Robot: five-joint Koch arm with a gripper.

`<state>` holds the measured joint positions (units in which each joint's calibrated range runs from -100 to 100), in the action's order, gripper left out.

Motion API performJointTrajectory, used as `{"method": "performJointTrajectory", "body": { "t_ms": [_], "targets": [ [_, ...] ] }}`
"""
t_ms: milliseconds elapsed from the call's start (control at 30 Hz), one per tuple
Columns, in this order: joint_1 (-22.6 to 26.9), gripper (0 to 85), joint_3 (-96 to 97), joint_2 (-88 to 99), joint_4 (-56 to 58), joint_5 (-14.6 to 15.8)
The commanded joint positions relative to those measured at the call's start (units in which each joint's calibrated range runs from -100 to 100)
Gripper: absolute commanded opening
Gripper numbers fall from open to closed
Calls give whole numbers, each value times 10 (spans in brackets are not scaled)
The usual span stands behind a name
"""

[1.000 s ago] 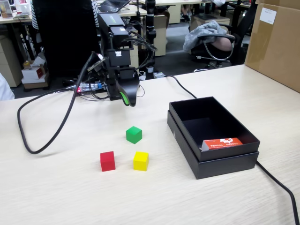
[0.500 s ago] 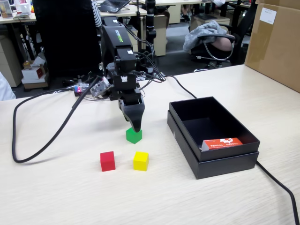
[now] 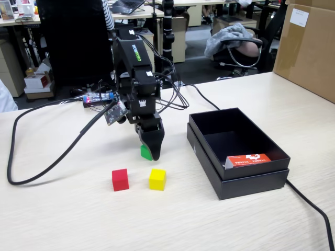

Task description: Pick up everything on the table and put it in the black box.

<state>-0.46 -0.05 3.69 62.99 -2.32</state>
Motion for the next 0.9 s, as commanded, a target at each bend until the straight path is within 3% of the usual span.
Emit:
{"method": "performJointTrajectory", "body": {
  "t_ms": [0,500,667,700,733,867],
  "targets": [
    [0,460,-43,-2,5,-2],
    [-4,407,-47,-29,5,-4],
    [-4,213,-48,-29,5,-5],
    [-4,84,-49,-27,5,-5],
    [-4,17,-51,-26,5,-6],
    [-3,9,-47,-8,5,-6]
  ]
}}
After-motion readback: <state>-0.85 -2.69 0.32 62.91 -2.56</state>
